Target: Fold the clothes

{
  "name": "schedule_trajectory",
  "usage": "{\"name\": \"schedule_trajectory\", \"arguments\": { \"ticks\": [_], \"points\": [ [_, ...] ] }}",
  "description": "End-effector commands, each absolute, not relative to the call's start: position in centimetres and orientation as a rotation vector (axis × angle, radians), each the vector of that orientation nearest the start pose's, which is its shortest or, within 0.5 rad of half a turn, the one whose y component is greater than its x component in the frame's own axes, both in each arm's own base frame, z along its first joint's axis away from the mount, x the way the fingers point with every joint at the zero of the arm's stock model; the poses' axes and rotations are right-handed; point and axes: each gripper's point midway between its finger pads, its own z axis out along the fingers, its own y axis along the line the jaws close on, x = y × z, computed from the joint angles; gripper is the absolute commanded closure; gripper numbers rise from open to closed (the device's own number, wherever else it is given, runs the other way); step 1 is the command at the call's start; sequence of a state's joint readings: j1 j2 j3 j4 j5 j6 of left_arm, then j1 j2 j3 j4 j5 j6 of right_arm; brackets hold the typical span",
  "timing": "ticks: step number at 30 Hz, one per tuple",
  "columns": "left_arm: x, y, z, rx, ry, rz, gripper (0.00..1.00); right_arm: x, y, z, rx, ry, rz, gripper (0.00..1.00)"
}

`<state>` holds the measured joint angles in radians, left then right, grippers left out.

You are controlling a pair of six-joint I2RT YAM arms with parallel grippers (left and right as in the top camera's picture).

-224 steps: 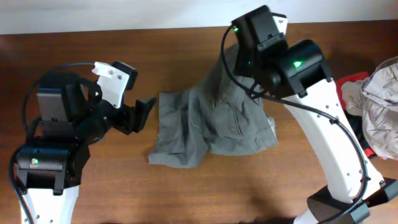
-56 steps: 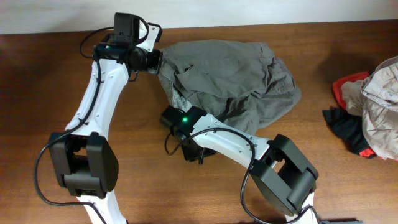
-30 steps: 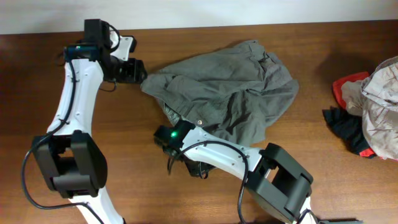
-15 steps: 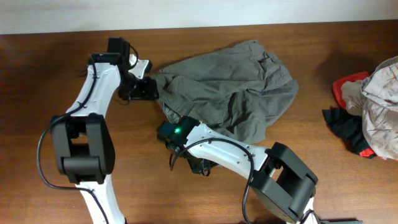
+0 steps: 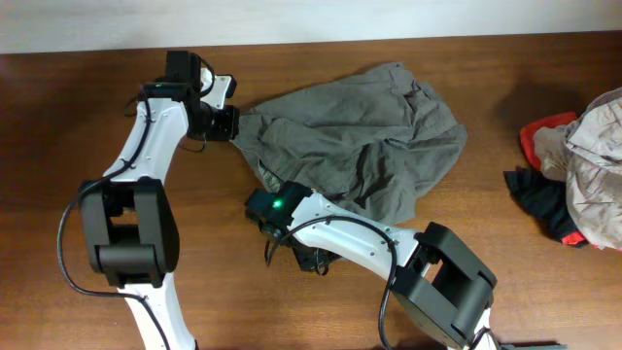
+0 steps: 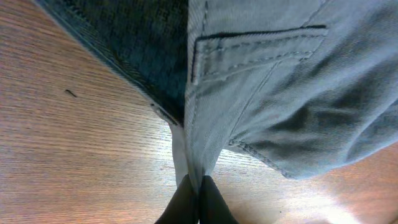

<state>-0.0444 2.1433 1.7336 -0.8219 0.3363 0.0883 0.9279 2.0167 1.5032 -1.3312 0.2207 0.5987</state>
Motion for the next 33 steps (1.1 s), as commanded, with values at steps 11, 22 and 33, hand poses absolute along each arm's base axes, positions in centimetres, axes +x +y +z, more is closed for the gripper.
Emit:
{"name": "schedule_trajectory", "arguments": {
  "ticks": [11, 22, 33],
  "points": [
    [54.5, 1.9, 19.0, -0.354, 2.456, -0.548, 1.0, 22.6, 22.9, 6.5, -0.522, 3.043, -0.517, 0.96],
    [51.9, 4.4, 17.5, -0.436, 2.552, -0.557, 0.5, 22.7, 23.0, 6.5, -0.52, 3.041, -0.513, 0.82],
    [48.4, -0.8, 15.9, -0.036, 2.727, -0.555, 0.46, 20.0, 27.4, 5.6, -1.11, 3.055, -0.127, 0.83]
  ]
}}
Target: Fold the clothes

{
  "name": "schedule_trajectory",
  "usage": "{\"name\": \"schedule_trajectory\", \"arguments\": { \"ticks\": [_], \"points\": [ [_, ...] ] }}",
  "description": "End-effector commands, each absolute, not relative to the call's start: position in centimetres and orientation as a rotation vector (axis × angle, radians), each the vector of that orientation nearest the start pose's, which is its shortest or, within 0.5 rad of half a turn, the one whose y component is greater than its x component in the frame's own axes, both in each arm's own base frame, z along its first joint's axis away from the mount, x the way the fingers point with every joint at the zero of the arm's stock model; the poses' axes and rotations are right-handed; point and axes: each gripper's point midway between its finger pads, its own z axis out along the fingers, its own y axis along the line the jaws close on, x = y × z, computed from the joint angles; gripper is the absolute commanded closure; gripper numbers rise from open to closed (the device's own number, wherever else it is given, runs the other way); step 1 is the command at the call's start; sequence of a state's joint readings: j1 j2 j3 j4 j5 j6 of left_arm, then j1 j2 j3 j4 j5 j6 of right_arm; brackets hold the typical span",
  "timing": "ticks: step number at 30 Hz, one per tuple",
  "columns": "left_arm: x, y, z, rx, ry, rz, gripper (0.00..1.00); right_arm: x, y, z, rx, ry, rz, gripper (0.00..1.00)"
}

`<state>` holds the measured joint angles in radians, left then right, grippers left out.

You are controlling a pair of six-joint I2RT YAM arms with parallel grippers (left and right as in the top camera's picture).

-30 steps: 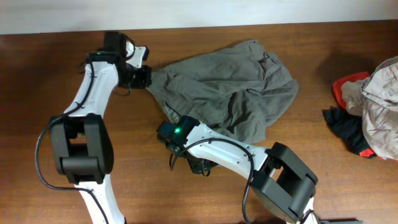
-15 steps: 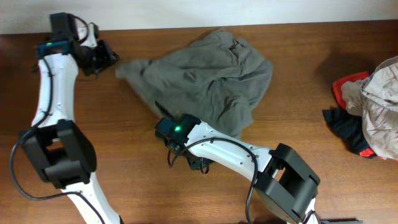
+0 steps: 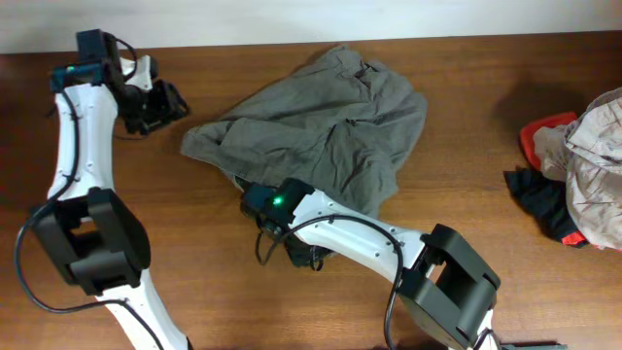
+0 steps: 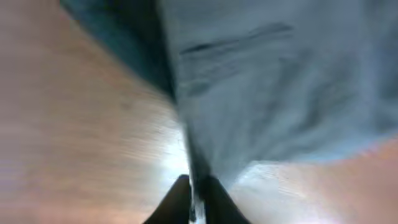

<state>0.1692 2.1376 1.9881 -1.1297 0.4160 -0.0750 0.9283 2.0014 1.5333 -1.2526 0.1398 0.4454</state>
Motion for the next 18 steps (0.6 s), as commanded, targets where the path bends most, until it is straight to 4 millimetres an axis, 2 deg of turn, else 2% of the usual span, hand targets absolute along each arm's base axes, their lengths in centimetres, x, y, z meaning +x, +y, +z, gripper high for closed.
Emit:
{"name": "schedule_trajectory", "arguments": {
  "ticks": [1, 4, 7, 10, 11, 14, 18],
  "points": [
    [48.3, -1.2, 15.8, 0.017, 2.732, -0.535, 0.43, 19.9, 27.5, 5.6, -1.133, 3.04, -0.139, 0.82],
    [48.4, -1.5, 15.4, 0.041, 2.751, -0.462, 0.33, 18.8, 28.7, 5.5, -1.342, 2.961, -0.081, 0.76],
    [48.4, -1.6, 15.3, 0.049, 2.758, -0.428, 0.33, 19.0, 28.8, 5.5, -1.374, 2.912, -0.136, 0.75],
    [48.7, -1.4, 15.4, 0.045, 2.747, -0.425, 0.38, 21.5, 28.6, 7.0, -1.249, 2.824, -0.243, 0.75],
    [48.8, -0.8, 15.6, 0.03, 2.74, -0.421, 0.41, 23.2, 29.2, 8.4, -1.194, 2.755, -0.236, 0.74],
    [49.0, 0.5, 16.5, -0.037, 2.722, -0.429, 0.43, 25.9, 30.8, 9.9, -1.093, 2.676, -0.151, 0.71],
    [47.9, 1.7, 19.4, -0.082, 2.704, -0.479, 0.44, 30.5, 33.0, 9.7, -0.888, 2.635, 0.061, 0.9]
  ]
}}
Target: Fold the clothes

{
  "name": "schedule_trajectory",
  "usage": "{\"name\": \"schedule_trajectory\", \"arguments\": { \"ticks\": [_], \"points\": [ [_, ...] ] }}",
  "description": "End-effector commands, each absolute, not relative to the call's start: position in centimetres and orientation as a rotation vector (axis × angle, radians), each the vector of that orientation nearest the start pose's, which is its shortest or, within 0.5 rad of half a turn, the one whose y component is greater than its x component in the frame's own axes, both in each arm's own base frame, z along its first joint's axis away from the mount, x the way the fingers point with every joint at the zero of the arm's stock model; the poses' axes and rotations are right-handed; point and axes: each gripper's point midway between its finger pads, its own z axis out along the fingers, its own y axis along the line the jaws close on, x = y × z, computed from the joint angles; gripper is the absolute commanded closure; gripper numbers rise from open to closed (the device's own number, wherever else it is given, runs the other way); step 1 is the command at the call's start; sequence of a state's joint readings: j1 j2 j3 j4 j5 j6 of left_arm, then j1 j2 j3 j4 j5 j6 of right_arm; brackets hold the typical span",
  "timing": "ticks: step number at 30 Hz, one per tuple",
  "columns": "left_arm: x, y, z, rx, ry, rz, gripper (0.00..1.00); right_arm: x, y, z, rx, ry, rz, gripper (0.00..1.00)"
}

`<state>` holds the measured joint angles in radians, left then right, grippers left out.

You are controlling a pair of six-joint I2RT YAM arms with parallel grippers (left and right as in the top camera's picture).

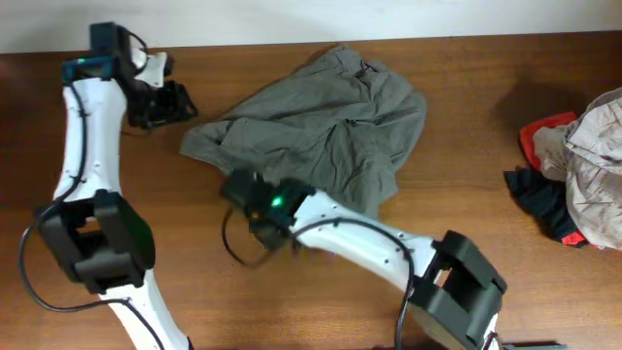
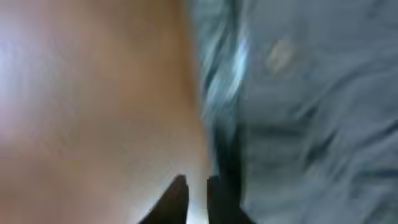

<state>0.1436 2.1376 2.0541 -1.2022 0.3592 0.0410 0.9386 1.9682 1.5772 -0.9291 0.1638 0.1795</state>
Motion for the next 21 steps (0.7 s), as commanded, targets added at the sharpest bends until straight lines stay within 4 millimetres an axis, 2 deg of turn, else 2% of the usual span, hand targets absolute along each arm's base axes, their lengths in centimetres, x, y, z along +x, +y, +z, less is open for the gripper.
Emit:
{"name": "schedule_trajectory", "arguments": {
  "ticks": [1, 3, 4, 6, 7, 8, 9, 12, 14, 16, 19, 21],
  "points": [
    [47.4, 1.7, 20.0, -0.084, 2.707, -0.478, 0.44, 31.7, 33.2, 9.4, -0.811, 2.648, 0.122, 0.96],
    [46.9, 1.6, 20.6, -0.083, 2.703, -0.477, 0.45, 33.1, 33.5, 8.4, -0.737, 2.673, 0.215, 0.96],
    [46.9, 1.6, 20.8, -0.081, 2.699, -0.475, 0.45, 33.3, 33.7, 8.0, -0.724, 2.684, 0.246, 0.96],
    [46.7, 1.6, 21.3, -0.079, 2.689, -0.472, 0.45, 33.3, 34.4, 5.9, -0.73, 2.736, 0.349, 0.96],
    [46.7, 1.5, 21.5, -0.078, 2.686, -0.471, 0.45, 32.7, 35.0, 4.3, -0.753, 2.781, 0.413, 0.96],
    [46.7, 1.5, 21.6, -0.077, 2.685, -0.47, 0.45, 32.1, 35.5, 3.5, -0.771, 2.802, 0.448, 0.96],
    [46.7, 1.5, 21.6, -0.078, 2.686, -0.471, 0.44, 30.8, 36.3, 2.2, -0.82, 2.836, 0.509, 0.96],
    [46.4, 1.5, 21.4, -0.082, 2.699, -0.475, 0.45, 26.9, 38.4, 0.7, -1.025, 2.864, 0.669, 0.96],
    [46.2, 1.5, 21.4, -0.084, 2.704, -0.477, 0.44, 24.8, 39.4, 1.1, -1.138, 2.843, 0.709, 0.96],
    [46.2, 1.5, 21.3, -0.085, 2.708, -0.478, 0.45, 23.7, 40.4, 3.2, -1.274, 2.73, 0.726, 0.96],
    [46.1, 1.4, 21.3, -0.086, 2.71, -0.479, 0.45, 24.6, 40.6, 6.0, -1.276, 2.631, 0.681, 0.96],
    [46.1, 1.4, 21.3, -0.086, 2.712, -0.48, 0.44, 26.2, 40.4, 7.8, -1.225, 2.574, 0.645, 0.96]
  ]
}}
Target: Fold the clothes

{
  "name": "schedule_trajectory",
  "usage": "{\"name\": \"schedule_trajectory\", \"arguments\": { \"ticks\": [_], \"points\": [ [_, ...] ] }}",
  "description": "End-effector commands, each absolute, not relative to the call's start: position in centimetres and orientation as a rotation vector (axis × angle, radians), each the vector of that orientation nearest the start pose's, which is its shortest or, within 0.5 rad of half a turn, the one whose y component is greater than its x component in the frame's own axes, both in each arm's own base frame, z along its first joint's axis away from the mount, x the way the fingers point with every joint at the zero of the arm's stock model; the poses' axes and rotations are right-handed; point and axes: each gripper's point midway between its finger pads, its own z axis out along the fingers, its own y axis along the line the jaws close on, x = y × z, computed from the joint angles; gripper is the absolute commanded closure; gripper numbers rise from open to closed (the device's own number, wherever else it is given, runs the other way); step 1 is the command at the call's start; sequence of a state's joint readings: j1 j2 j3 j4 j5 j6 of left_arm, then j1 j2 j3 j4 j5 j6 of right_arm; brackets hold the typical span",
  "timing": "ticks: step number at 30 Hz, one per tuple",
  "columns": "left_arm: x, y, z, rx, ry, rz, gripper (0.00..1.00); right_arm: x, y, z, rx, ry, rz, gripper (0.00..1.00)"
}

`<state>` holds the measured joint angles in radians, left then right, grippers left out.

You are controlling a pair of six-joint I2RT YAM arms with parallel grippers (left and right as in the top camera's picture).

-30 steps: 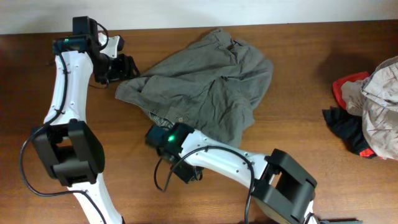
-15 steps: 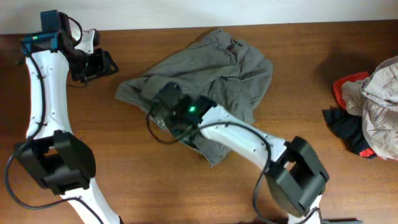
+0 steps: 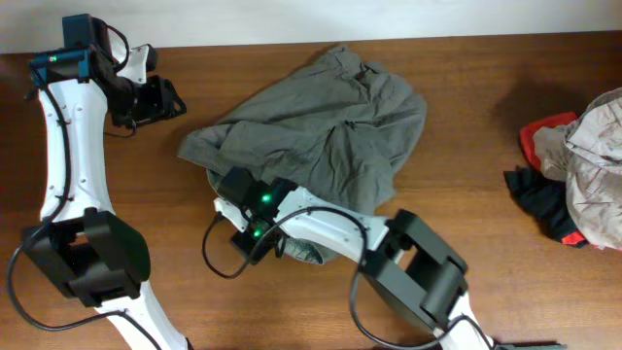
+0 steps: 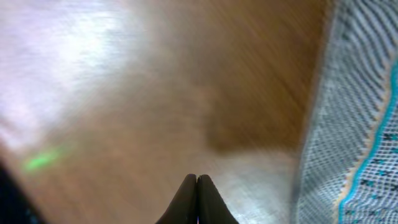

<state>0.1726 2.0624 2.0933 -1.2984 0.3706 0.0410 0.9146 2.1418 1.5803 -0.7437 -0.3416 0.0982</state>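
Observation:
A crumpled grey garment [image 3: 321, 122] lies in the middle of the wooden table [image 3: 505, 262]. My right gripper [image 4: 197, 177] is shut with nothing between its fingers. It is aimed at bare wood, with a pale woven fabric edge with teal stitching [image 4: 354, 124] at the right of the wrist view. In the overhead view the right gripper [image 3: 251, 251] sits below the garment's lower left edge. A fold of grey cloth [image 3: 303, 255] lies under the arm. My left gripper [image 3: 160, 97] hovers at the far upper left, apart from the garment, its jaws seemingly spread.
A pile of other clothes [image 3: 573, 165], red, black and beige, lies at the table's right edge. The right arm's links [image 3: 418, 262] stretch across the near side of the table. A pale wall [image 3: 292, 19] runs along the far edge.
My right gripper's jaws were slightly apart beside the grey fabric; now they are shut on nothing over bare wood, and the wrist has turned leftward. The left arm has shifted slightly up and left.
First both grippers pinched the garment, the left at its left corner and the right at its lower edge. Then the garment lay further left, the left gripper stood off it at the upper left, and the right still held cloth. The right then showed parted jaws; now it is shut and empty.

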Motion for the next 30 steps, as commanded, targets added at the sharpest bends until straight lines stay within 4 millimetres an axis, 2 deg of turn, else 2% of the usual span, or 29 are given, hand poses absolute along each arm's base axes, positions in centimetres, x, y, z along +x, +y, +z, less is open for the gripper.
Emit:
{"name": "schedule_trajectory", "arguments": {
  "ticks": [1, 2, 4, 6, 7, 8, 9, 11, 14, 16, 18, 23, 25, 26, 28, 30],
  "points": [
    [45.9, 1.4, 21.3, -0.089, 2.718, -0.482, 0.45, 26.9, 40.4, 8.3, -1.204, 2.554, 0.647, 0.96],
    [45.8, 1.4, 21.2, -0.09, 2.725, -0.484, 0.44, 27.4, 40.4, 8.6, -1.181, 2.546, 0.651, 0.96],
    [45.3, 1.2, 21.0, -0.096, 2.746, -0.491, 0.44, 29.7, 39.2, 8.6, -0.983, 2.61, 0.604, 0.96],
    [44.7, 1.0, 20.8, -0.1, 2.77, -0.5, 0.45, 31.1, 38.4, 8.5, -0.897, 2.636, 0.606, 0.96],
    [44.6, 1.0, 20.8, -0.101, 2.776, -0.502, 0.47, 31.5, 38.1, 8.4, -0.873, 2.644, 0.604, 0.96],
    [44.3, 0.8, 20.7, -0.103, 2.788, -0.508, 0.55, 31.9, 37.7, 8.1, -0.857, 2.654, 0.6, 0.96],
    [43.9, 0.7, 20.6, -0.106, 2.803, -0.515, 0.63, 31.9, 37.4, 7.7, -0.848, 2.671, 0.59, 0.96],
    [42.9, 0.1, 21.0, -0.076, 2.82, -0.556, 0.69, 31.7, 37.2, 7.0, -0.845, 2.699, 0.579, 0.96],
    [41.6, -0.4, 22.8, 0.001, 2.8, -0.561, 0.7, 31.6, 37.2, 6.0, -0.85, 2.718, 0.568, 0.96],
    [41.0, -1.2, 24.2, 0.05, 2.771, -0.547, 0.69, 32.1, 37.5, 5.4, -0.845, 2.706, 0.567, 0.95],
    [40.5, -2.0, 24.9, 0.076, 2.765, -0.545, 0.69, 32.7, 37.8, 4.8, -0.839, 2.691, 0.56, 0.95],
    [38.9, -4.1, 24.7, 0.14, 2.824, -0.55, 0.69, 33.9, 38.1, 2.7, -0.795, 2.687, 0.524, 0.95],
    [38.9, -3.9, 24.3, 0.114, 2.848, -0.48, 0.69, 35.3, 37.7, 2.3, -0.762, 2.655, 0.443, 0.95],
    [39.1, -3.4, 23.8, 0.069, 2.868, -0.41, 0.69, 36.8, 36.9, 2.5, -0.718, 2.62, 0.359, 0.95],
    [39.3, -3.3, 23.1, 0.053, 2.881, -0.361, 0.69, 39.8, 35.0, 3.4, -0.625, 2.565, 0.249, 0.95],
    [39.3, -3.6, 22.5, 0.056, 2.888, -0.364, 0.69, 41.7, 33.7, 4.3, -0.562, 2.547, 0.225, 0.95]
  ]
}}
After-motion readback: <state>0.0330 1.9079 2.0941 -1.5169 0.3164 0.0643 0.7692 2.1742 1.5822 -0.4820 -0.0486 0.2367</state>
